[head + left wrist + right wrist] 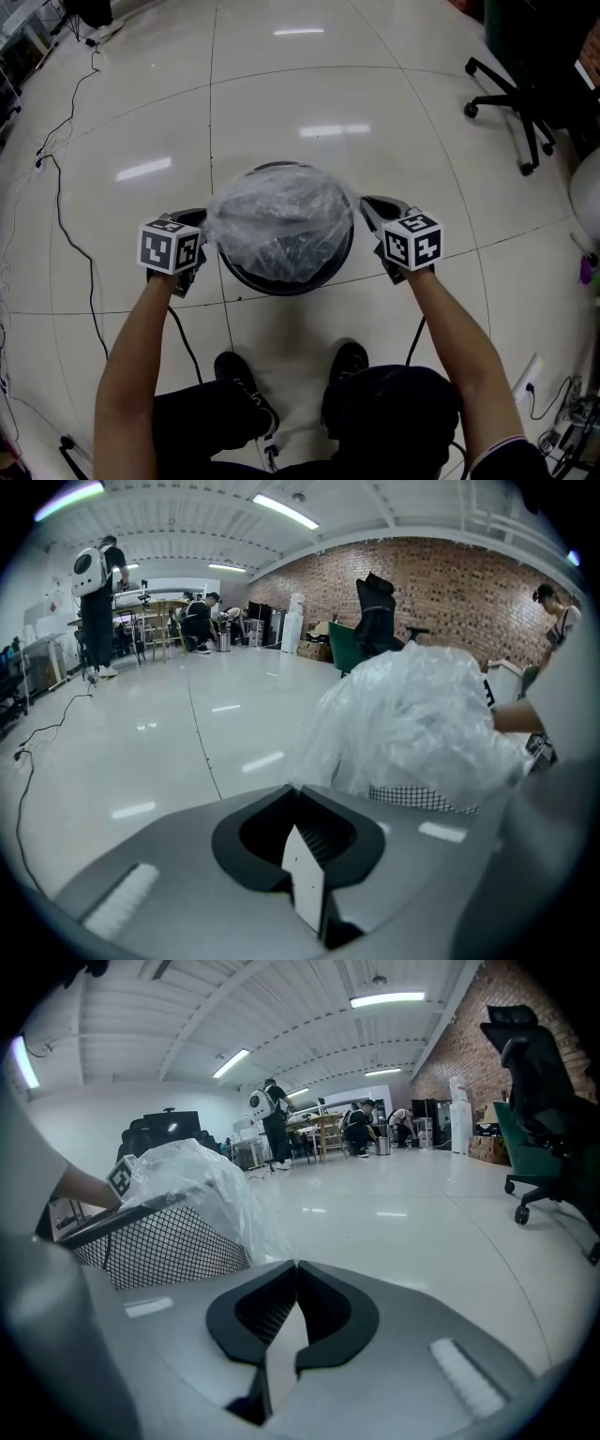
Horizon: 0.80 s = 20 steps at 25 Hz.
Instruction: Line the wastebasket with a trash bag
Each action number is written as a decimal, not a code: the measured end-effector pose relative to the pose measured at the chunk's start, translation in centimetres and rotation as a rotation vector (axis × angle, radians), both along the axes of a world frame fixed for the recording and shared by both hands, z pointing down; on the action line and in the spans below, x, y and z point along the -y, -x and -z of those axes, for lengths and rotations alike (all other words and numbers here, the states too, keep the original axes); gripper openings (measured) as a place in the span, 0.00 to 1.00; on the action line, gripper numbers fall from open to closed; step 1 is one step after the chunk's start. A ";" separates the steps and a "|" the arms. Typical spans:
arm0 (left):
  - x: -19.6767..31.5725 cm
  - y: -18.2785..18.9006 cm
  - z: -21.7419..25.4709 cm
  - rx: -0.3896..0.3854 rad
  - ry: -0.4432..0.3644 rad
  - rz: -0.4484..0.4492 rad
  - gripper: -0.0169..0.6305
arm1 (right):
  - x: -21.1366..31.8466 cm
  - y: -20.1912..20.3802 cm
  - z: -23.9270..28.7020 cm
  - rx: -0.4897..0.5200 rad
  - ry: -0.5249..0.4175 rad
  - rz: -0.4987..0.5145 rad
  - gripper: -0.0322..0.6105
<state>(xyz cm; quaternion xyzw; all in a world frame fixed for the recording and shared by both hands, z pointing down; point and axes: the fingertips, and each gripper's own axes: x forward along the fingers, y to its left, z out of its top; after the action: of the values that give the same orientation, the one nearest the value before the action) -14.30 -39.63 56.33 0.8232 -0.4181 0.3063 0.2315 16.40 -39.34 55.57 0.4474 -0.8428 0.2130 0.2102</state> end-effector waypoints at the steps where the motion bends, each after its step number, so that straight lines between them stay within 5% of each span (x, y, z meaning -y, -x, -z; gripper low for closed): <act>1: -0.1 0.1 0.3 0.003 -0.004 0.002 0.05 | -0.1 -0.1 0.2 -0.001 0.000 -0.003 0.05; 8: 1.8 0.7 3.5 0.007 -0.075 0.029 0.05 | 1.6 -1.1 2.9 0.021 -0.048 -0.042 0.05; 20: 3.7 0.3 2.8 0.033 -0.070 0.029 0.04 | 3.8 -0.8 2.9 0.008 -0.058 -0.034 0.05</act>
<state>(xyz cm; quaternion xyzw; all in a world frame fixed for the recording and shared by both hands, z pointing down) -14.62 -43.35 53.53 0.8196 -0.4443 0.3015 0.2001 17.24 -43.16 52.64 0.4669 -0.8415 0.1939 0.1903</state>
